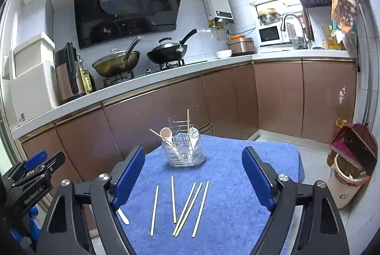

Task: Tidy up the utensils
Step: 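Withdraw both open tools from the holder back over the towel, then grasp another wooden chopstick with the left tool while the right tool grasps one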

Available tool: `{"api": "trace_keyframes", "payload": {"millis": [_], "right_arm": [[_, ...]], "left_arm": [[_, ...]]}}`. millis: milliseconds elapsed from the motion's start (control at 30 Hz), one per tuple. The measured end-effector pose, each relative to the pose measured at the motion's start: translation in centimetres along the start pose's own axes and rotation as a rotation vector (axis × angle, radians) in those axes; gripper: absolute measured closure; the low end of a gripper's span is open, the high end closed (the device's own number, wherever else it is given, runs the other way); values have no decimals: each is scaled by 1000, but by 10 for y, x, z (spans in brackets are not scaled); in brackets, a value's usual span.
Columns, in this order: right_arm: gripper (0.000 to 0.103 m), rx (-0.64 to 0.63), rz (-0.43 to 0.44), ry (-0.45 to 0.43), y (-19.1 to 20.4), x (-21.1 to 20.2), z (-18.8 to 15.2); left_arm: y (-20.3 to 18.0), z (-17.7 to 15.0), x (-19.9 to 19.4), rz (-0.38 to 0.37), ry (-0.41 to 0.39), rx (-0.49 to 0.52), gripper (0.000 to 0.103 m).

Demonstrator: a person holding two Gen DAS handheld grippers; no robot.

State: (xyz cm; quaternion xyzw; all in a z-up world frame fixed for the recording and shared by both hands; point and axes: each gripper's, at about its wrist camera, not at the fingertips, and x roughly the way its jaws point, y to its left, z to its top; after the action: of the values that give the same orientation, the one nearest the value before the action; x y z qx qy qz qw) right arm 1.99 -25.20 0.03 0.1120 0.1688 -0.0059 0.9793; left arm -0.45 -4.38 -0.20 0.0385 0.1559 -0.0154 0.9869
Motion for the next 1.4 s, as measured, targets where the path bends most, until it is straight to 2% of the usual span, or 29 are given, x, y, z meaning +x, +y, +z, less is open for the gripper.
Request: {"api": "trace_keyframes", "payload": {"millis": [267, 467, 567, 667, 867, 1033, 1100, 1167, 1267, 1400], "right_arm": [[36, 13, -7, 56, -14, 22, -10], [42, 21, -10, 106, -30, 44, -19], [48, 27, -5, 141, -37, 57, -23], [50, 35, -1, 193, -46, 75, -29], [60, 76, 54, 356, -57, 127, -48], [69, 91, 90, 524, -56, 193, -70], [73, 96, 107, 577, -54, 216, -77], [78, 100, 113, 649, -52, 244, -86], [80, 94, 107, 735, -49, 277, -95], [81, 59, 71, 802, -46, 310, -98]], "left_arm": [[-11, -1, 22, 12, 45, 24, 42], [-20, -2, 50, -2, 99, 40, 42], [-18, -5, 76, -85, 189, -7, 43], [-17, -11, 109, -161, 291, -53, 43], [-26, -43, 181, -268, 516, -89, 45], [-36, -64, 243, -352, 685, -145, 61], [-42, -68, 262, -387, 737, -162, 64], [-49, -73, 285, -399, 799, -172, 68], [-57, -80, 313, -403, 865, -172, 72], [-64, -88, 343, -391, 927, -185, 74]]}}
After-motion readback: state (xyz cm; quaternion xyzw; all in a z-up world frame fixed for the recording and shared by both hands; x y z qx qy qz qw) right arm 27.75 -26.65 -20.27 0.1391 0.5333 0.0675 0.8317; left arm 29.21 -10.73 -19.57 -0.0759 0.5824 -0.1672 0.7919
